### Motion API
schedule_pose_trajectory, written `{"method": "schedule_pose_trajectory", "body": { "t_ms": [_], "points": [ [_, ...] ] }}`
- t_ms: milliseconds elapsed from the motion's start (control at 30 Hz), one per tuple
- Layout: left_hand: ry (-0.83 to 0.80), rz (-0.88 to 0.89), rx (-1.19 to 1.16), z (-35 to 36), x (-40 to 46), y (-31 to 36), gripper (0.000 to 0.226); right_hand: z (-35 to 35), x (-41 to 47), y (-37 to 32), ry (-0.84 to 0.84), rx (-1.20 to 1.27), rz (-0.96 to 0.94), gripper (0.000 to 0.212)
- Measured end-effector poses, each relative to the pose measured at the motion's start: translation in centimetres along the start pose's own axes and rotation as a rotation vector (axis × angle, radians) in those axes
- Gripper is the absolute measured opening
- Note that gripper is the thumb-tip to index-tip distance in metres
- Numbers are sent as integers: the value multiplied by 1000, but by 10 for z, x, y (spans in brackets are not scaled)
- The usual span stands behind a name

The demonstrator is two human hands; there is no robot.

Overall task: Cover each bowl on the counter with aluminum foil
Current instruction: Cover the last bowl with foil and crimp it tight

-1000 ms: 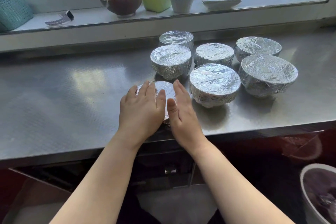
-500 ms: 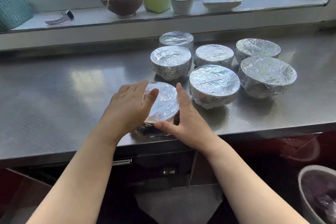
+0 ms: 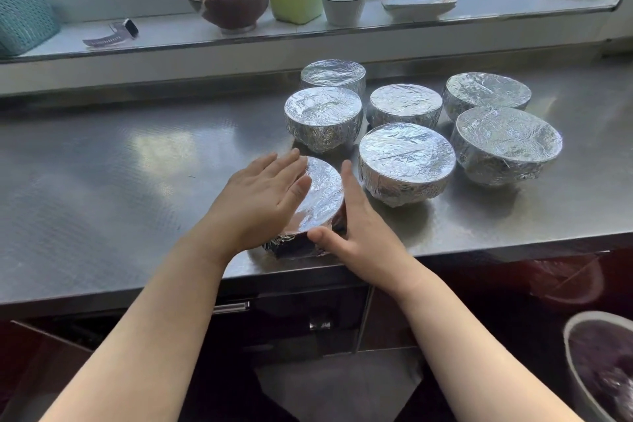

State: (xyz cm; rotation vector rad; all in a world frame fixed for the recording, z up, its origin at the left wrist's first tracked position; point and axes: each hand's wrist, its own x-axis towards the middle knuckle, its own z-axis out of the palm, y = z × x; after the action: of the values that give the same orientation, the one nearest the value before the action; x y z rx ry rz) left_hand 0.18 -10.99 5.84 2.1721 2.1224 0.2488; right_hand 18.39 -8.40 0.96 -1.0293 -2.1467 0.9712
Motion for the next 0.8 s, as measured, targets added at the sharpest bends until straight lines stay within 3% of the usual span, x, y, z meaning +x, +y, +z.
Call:
{"method": "schedule_pose_trajectory", "body": {
  "t_ms": [100,200,333,467,800],
  "points": [
    [26,-75,1,2,-1,6,64,7,-6,-2,274,-62,-114,89],
    [65,-146,-9,7,-3,17,57,19,-9,-24,520,109,-196,62],
    [78,-202,-11,11,-2,23,54,36,6,-44,420,171,-17,60],
    [106,-204,-11,11,-2,24,54,43,19,-44,533,287,101,56],
    [132,-199,10,12,-1,23,74,29,29,-43,512,638,276,42]
  ]
}}
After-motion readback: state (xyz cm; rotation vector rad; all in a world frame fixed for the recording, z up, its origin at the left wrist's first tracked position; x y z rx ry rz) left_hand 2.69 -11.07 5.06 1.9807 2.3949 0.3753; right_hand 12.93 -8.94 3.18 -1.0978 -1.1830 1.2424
